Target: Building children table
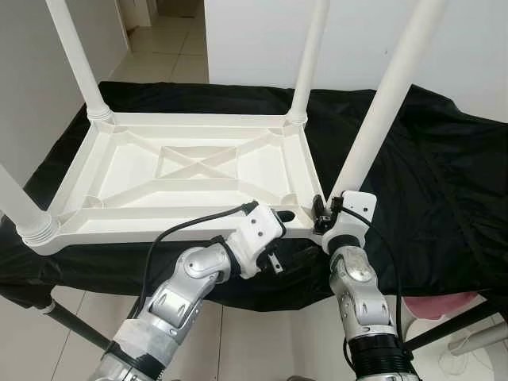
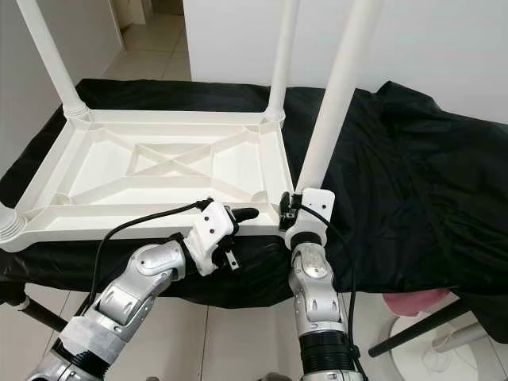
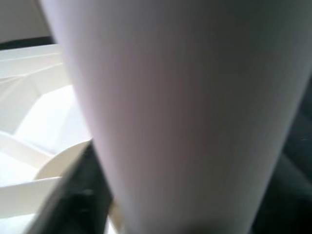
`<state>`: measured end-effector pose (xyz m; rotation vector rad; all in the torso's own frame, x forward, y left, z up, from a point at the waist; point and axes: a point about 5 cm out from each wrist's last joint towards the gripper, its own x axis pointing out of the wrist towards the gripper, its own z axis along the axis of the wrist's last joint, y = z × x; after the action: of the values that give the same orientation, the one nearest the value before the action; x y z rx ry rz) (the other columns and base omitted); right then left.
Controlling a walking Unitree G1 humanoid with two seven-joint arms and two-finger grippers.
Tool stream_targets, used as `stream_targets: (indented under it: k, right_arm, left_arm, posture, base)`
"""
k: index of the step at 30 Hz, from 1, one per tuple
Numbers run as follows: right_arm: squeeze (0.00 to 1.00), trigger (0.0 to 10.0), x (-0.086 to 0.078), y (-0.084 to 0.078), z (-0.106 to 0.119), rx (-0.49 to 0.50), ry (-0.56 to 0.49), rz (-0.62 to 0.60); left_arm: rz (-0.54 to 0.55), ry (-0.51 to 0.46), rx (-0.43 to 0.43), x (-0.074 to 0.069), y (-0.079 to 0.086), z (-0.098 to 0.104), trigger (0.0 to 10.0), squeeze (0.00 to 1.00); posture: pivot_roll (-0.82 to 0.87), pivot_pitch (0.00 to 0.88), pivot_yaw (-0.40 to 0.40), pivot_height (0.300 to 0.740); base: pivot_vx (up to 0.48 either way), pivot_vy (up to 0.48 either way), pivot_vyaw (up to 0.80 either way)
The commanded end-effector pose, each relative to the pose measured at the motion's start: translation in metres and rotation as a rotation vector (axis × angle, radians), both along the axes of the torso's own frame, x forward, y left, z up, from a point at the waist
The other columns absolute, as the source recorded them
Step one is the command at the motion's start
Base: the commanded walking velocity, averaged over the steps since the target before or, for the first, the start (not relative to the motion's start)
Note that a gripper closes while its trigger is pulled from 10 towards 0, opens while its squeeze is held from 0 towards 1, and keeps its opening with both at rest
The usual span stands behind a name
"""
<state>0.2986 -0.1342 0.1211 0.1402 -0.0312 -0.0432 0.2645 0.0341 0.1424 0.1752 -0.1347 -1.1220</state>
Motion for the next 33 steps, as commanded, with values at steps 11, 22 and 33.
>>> stream_targets:
  k: [11,22,33]
  right_arm:
    - [0.31,10.0,-0.010,-0.017,0.003,-0.051,-0.069,0.093]
    - [0.00,10.0,-0.022,-0.020,-0.012,-0.077,-0.094,0.083]
    - [0.00,10.0,-0.034,-0.016,-0.019,-0.102,-0.136,0.068]
  left_arm:
    - [0.010,0.005,-0.004,-0.001,0.001,0.000,10.0,0.00]
    - [0.147,0.079,-0.187,0.013,0.013,0.005,10.0,0.00]
    - [0.305,0.120,-0.246,0.022,0.027,-0.003,10.0,0.00]
  posture:
    - [-0.08,0.000,-0.054,0.740]
    - [-0.07,0.000,-0.047,0.740]
    - [-0.07,0.000,-0.030,0.740]
  base:
    - [0.000,0.000,0.00]
    - [0.000,0.000,0.00]
    - [0.000,0.000,0.00]
